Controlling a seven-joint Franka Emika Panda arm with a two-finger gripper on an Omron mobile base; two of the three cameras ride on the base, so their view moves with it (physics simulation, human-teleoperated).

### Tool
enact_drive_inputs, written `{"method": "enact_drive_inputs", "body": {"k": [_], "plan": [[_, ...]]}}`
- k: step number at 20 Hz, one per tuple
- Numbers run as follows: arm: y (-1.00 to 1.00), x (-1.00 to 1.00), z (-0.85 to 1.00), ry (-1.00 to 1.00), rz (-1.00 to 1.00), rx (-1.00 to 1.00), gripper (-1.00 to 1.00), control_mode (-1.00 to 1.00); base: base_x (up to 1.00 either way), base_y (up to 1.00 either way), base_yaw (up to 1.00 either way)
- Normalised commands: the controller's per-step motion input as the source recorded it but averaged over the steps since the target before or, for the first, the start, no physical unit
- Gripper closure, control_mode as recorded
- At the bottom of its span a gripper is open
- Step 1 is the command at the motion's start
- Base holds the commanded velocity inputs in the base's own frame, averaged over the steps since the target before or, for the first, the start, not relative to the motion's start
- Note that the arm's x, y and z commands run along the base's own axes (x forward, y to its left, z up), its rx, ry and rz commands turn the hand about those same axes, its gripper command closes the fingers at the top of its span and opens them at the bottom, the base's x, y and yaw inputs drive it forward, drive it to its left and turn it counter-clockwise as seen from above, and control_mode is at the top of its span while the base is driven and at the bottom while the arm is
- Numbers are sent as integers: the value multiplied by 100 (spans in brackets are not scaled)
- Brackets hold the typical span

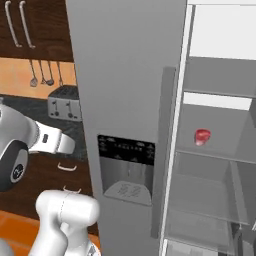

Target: Place one potato and one steak in each tupperware on the nearby counter, to pack two identical lunches.

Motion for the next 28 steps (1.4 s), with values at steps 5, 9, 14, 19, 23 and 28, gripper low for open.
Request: {"method": "enact_drive_inputs", "body": {"k": [5,9,14,19,23,28], "plan": [[0,0,0,0,0,0,-100,100,3,-73,2],[0,0,0,0,0,0,-100,100,0,-56,2],[0,0,0,0,0,0,-100,100,0,-55,1],[0,0,0,0,0,0,-100,100,3,-57,4],[0,0,0,0,0,0,-100,100,13,-53,6],[0,0,0,0,0,0,-100,100,8,-40,5]]}}
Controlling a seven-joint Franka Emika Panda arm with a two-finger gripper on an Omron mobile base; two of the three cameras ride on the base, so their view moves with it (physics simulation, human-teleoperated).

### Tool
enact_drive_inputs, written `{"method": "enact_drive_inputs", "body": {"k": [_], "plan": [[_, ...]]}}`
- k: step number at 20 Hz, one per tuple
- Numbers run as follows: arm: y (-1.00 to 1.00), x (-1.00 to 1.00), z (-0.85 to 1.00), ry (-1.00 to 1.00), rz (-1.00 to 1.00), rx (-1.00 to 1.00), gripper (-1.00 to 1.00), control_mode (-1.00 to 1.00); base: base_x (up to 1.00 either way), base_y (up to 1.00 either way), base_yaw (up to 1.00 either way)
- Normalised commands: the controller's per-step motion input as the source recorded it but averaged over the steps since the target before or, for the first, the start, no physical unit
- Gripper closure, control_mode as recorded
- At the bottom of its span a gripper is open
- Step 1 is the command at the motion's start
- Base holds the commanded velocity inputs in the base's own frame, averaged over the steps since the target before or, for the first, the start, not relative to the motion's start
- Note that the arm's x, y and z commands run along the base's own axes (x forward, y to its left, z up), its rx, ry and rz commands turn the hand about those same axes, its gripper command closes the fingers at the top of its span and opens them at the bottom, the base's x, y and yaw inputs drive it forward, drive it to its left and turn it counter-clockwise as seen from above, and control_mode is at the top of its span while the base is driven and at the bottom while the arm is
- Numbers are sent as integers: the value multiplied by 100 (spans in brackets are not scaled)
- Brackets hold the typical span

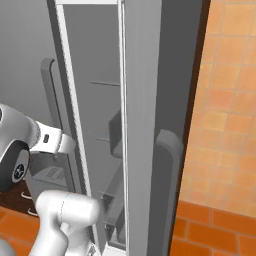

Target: Place one potato and one steak in each tupperware on the nearby counter, to pack two identical lunches.

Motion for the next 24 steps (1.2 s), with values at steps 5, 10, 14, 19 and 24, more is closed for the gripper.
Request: {"method": "enact_drive_inputs", "body": {"k": [5,10,14,19,24], "plan": [[-43,11,-3,0,0,0,-100,-100,2,-7,1],[-60,71,-18,0,0,0,-100,-100,0,0,0],[-40,100,-25,0,0,0,-100,-100,0,0,0],[-37,100,-47,6,0,-1,-100,-100,0,0,0],[8,93,-58,1,0,-8,-100,-100,0,0,0]]}}
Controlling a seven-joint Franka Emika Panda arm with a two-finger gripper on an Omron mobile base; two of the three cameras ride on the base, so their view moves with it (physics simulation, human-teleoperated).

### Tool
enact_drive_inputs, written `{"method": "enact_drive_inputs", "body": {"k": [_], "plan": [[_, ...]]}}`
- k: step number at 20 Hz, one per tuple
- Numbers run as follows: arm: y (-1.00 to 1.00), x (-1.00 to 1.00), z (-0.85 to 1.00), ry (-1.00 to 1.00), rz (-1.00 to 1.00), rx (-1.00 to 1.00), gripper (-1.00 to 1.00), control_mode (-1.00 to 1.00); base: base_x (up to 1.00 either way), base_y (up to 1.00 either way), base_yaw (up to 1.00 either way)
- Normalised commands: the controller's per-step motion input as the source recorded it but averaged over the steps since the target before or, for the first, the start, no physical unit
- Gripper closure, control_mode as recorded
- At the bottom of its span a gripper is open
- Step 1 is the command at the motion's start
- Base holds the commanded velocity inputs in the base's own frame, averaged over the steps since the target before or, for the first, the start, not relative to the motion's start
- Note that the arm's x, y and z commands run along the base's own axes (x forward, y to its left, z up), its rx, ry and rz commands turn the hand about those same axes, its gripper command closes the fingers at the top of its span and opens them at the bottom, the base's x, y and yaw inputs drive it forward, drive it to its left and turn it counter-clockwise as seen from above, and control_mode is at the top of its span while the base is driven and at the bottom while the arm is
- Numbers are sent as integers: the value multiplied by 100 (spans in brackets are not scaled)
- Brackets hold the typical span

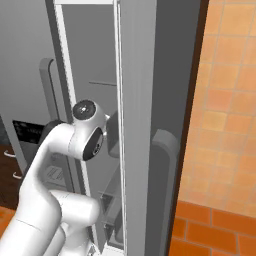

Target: Place one potato and one steak in each tupperware on the nearby counter, to pack two identical lunches.

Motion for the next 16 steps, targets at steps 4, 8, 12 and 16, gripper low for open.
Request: {"method": "enact_drive_inputs", "body": {"k": [4,8,12,16], "plan": [[16,77,-24,0,-1,0,-100,-100,0,0,0],[1,60,-22,-3,-3,0,-100,-100,0,0,0],[0,65,-21,0,0,0,-100,-100,0,0,0],[0,70,-17,1,0,0,-100,-100,0,0,0]]}}
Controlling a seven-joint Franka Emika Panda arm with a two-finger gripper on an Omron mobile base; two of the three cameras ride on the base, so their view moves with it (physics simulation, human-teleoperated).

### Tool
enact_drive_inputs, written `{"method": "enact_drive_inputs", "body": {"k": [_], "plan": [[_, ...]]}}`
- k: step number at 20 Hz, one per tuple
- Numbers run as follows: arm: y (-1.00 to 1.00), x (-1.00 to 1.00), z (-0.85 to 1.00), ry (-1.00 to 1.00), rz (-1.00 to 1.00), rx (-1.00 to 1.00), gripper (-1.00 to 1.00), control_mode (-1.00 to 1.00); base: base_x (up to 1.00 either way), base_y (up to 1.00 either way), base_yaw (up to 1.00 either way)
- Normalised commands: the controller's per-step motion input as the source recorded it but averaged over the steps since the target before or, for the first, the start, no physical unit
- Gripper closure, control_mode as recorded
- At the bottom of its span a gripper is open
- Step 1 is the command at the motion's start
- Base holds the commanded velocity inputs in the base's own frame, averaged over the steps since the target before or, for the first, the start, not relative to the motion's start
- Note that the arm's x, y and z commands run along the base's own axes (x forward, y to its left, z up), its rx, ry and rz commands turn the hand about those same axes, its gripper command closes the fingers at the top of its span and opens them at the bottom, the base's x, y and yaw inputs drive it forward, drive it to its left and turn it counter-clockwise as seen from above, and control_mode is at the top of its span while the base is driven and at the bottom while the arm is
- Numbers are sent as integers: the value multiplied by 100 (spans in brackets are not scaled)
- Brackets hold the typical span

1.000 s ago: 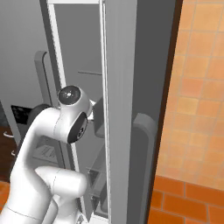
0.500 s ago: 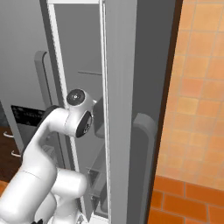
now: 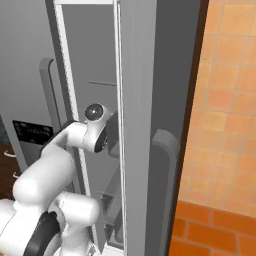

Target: Place one potato and one steak in each tupperware on the nearby counter, to pack two identical lunches.

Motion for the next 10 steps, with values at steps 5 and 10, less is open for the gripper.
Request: {"method": "enact_drive_inputs", "body": {"k": [5,10], "plan": [[-18,61,-18,7,7,0,-100,-100,0,0,0],[-16,49,-21,4,15,0,-100,-100,0,0,0]]}}
